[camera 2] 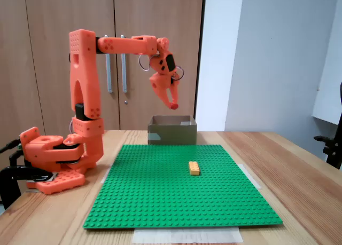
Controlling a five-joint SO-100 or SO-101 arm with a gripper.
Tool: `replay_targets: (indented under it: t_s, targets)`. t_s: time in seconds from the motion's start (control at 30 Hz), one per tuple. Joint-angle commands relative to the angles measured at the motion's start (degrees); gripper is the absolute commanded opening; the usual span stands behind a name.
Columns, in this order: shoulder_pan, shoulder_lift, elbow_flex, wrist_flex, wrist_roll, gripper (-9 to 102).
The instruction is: Pick the red lego block and put it in the box.
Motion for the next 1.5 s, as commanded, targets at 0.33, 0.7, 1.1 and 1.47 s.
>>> replay_targets:
  t_s: [0.33,0.7,1.1,1.47]
  targets:
    - [-1.3,-16.4,-13.2,4.4,-0.6,-1]
    - [-0.7,-24.1,-13.3,-1.1,-1.7,-1]
    - [-0.4,-23.8,-7.7,-5.4,-4.4,7]
    - [-0.4,-14.2,-2.1,-9.2,-3.3,15]
